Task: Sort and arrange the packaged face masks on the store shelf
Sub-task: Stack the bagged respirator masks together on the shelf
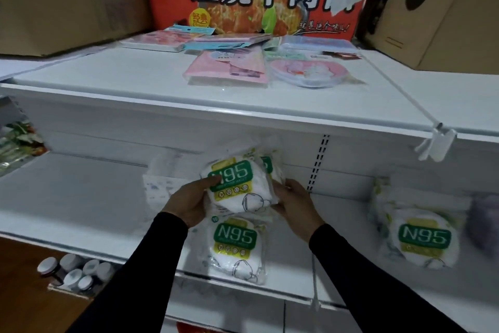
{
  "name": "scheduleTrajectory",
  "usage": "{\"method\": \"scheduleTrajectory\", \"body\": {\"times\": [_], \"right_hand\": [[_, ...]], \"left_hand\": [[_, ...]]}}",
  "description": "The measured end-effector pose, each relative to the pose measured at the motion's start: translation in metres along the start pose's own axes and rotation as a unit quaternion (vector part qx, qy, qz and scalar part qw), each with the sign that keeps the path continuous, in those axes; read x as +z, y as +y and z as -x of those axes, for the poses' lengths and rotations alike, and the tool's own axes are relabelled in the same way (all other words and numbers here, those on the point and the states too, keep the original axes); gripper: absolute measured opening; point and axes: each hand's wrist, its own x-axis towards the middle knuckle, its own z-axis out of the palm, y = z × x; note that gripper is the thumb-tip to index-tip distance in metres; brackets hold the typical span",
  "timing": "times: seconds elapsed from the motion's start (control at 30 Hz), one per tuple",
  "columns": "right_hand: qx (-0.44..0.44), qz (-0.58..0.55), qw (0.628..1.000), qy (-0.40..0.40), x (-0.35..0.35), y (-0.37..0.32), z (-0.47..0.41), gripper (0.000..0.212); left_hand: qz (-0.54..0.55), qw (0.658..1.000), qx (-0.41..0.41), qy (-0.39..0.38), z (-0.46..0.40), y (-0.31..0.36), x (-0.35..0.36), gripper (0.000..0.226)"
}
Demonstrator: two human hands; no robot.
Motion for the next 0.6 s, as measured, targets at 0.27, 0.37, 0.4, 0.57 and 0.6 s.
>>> {"method": "scheduleTrajectory", "body": {"times": [0.27, 0.37, 0.4, 0.57, 0.6], "right_hand": [[0.023, -0.074, 0.994, 0.072, -0.092, -0.001, 0.020, 0.045], [-0.028, 0.045, 0.997, 0.063, -0.131, -0.005, 0.037, 0.057], [-0.029, 0.066, 0.995, 0.063, -0.142, -0.003, 0.041, 0.059], [-0.007, 0.095, 0.995, 0.009, -0.176, 0.007, 0.047, 0.057], [-0.005, 0.139, 0.990, -0.004, -0.175, 0.010, 0.047, 0.049]], "left_hand": [[-0.106, 0.991, 0.082, -0.007, -0.021, -0.040, 0.085, 0.033], [-0.154, 0.981, 0.110, -0.051, -0.024, -0.063, 0.117, 0.034], [-0.181, 0.974, 0.119, -0.062, -0.025, -0.071, 0.125, 0.032], [-0.198, 0.970, 0.110, -0.084, -0.046, -0.110, 0.133, 0.036], [-0.204, 0.970, 0.102, -0.083, -0.051, -0.118, 0.132, 0.038]]}}
